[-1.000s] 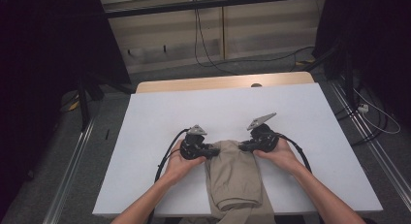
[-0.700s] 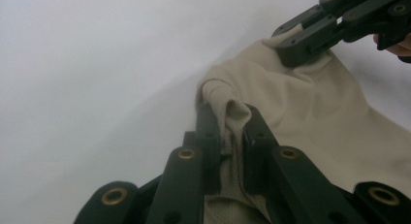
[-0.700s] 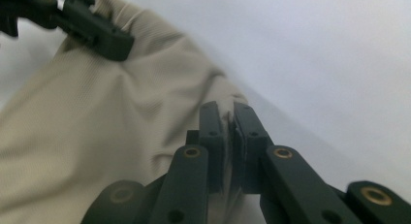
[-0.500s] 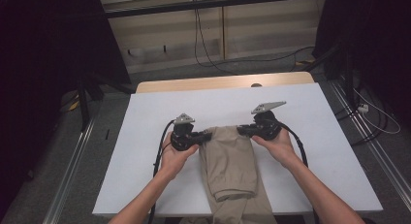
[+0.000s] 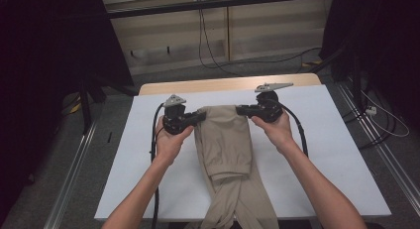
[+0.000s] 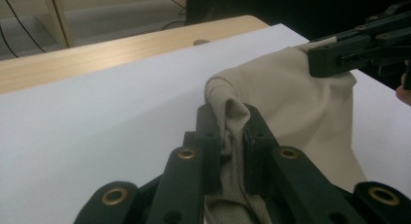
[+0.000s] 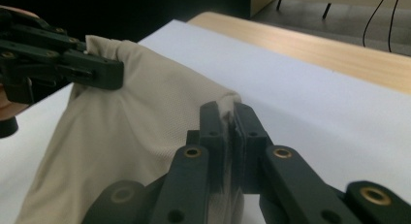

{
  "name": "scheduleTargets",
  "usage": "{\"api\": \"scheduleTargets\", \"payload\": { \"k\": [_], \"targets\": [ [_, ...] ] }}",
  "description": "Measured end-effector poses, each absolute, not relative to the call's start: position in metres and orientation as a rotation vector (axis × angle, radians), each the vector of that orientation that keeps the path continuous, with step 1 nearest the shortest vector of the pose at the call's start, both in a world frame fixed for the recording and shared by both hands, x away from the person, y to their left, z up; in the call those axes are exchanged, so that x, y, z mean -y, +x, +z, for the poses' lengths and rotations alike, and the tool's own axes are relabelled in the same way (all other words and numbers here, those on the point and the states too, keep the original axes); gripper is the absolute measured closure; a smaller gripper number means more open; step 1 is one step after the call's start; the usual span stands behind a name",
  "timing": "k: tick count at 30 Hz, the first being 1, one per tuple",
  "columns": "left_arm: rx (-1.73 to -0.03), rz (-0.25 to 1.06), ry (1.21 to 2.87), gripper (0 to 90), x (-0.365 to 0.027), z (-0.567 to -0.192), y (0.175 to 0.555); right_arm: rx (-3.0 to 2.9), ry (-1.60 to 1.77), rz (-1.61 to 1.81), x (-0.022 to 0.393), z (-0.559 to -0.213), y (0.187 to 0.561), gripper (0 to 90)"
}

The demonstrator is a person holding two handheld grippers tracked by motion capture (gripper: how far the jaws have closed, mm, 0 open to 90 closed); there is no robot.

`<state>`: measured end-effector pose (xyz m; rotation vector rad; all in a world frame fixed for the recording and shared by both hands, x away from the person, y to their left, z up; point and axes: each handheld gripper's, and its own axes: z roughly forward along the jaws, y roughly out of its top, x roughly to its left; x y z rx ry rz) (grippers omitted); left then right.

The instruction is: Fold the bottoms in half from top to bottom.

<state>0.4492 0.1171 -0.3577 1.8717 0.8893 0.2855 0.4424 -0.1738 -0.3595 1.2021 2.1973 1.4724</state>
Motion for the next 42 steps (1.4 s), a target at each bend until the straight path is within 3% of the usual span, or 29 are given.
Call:
{"api": "scheduleTargets", "payload": {
  "k": [20, 24, 30, 32, 34, 35, 42],
  "targets": [
    [-0.932, 0.373, 1.752, 80.9, -0.074, -0.302, 0.522, -2.023, 1.256, 1.425, 0.202, -0.279, 0.498, 85.1],
    [-0.978, 0.342, 1.759, 80.8, -0.07, -0.31, 0.544, -2.0, 1.299, 1.408, 0.205, -0.283, 0.517, 85.1],
    [-1.039, 0.282, 1.823, 80.1, -0.07, -0.347, 0.558, -2.045, 1.359, 1.338, 0.197, -0.321, 0.537, 84.3],
    [-1.08, 0.283, 1.838, 72.4, -0.07, -0.358, 0.563, -2.036, 1.38, 1.279, 0.197, -0.334, 0.544, 76.8],
    [-1.134, 0.283, 1.844, 45.9, -0.073, -0.367, 0.565, -1.984, 1.459, 1.179, 0.199, -0.346, 0.55, 50.2],
    [-1.129, 0.276, 1.852, 39.9, -0.073, -0.371, 0.563, -1.973, 1.488, 1.165, 0.202, -0.351, 0.551, 52.4],
    [-1.068, 0.329, 1.919, 29.2, -0.083, -0.379, 0.532, -2.04, 1.414, 1.216, 0.209, -0.368, 0.514, 48.3]
  ]
}}
